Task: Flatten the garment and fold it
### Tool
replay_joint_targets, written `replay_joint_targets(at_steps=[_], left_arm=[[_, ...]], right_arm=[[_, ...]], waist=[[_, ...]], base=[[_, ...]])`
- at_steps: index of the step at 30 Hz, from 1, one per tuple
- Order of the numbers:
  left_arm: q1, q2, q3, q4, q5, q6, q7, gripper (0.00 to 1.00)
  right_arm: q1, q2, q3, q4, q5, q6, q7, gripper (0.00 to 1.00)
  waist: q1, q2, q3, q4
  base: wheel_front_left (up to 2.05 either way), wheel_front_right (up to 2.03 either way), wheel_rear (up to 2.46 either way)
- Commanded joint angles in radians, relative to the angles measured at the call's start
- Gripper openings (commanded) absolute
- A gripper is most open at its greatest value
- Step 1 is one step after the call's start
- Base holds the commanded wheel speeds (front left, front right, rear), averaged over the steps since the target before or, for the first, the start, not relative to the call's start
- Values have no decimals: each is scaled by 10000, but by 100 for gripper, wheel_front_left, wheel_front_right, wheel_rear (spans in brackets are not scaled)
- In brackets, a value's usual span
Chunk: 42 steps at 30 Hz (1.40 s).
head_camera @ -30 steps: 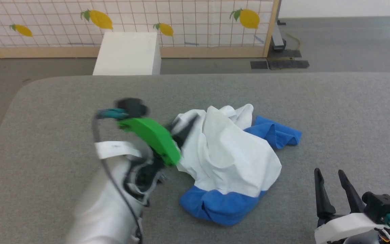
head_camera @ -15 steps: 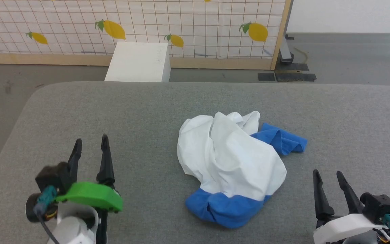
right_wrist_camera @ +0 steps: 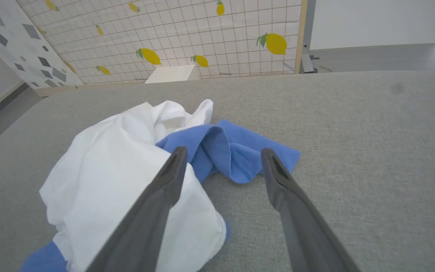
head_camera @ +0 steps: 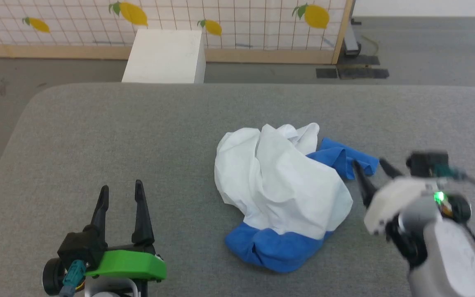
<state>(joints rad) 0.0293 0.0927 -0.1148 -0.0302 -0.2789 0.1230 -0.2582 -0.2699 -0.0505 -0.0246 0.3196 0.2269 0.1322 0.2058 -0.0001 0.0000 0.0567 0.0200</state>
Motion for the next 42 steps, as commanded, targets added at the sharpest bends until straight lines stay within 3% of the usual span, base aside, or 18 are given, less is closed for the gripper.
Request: replay_joint_targets(at_steps=[1, 7, 13, 18, 19, 21, 26, 30, 37, 42], left_arm=[[-41, -54, 53, -54, 124, -69, -34, 100], [-380, -283, 111, 1, 471, -306, -35, 100], [-719, -393, 47, 60, 503, -446, -35, 100], [-837, -418, -17, 72, 442, -441, -35, 100], [-855, -419, -33, 76, 398, -430, -35, 100], [-905, -421, -71, 88, 344, -409, -35, 100], [-993, -423, -116, 184, 330, -430, -35, 100], [-979, -423, -148, 252, 275, -457, -35, 100], [-903, -424, -136, 368, 165, -578, -35, 100], [-884, -424, -155, 508, 144, -705, -36, 100]], right_arm=[[-439, 3, 33, 101, -227, -15, 353, 100], [-2403, -307, 690, 937, -982, -15, 3024, 100], [-3075, -661, 1154, 1675, -1380, -15, 4247, 100], [-3130, -759, 1451, 1872, -1138, -15, 4586, 100], [-3122, -772, 1475, 1889, -1055, -15, 4647, 44], [-3138, -826, 1524, 1835, -943, -15, 4619, 0], [-3187, -961, 1346, 1458, -542, -15, 4043, 0], [-3058, -1275, 474, 837, -301, -15, 3521, 0], [-1773, -2118, -3099, -171, -1056, -15, 3582, 0], [-526, -1776, -5594, -638, -2032, -15, 4222, 0]], waist=[[1, 0, 242, 180], [1, 0, 994, 688], [1, 0, 1529, 1161], [1, 0, 1707, 1310], [1, 0, 1730, 1314], [1, 0, 1754, 1299], [1, 0, 1615, 1106], [1, 0, 1383, 903], [1, 0, 1077, 695], [1, 0, 984, 659]], base=[[0, 0, 0], [0, 0, 0], [0, 0, 0], [0, 0, 0], [0, 0, 0], [0, 0, 0], [0, 0, 0], [0, 0, 0], [0, 0, 0], [0, 0, 0]])
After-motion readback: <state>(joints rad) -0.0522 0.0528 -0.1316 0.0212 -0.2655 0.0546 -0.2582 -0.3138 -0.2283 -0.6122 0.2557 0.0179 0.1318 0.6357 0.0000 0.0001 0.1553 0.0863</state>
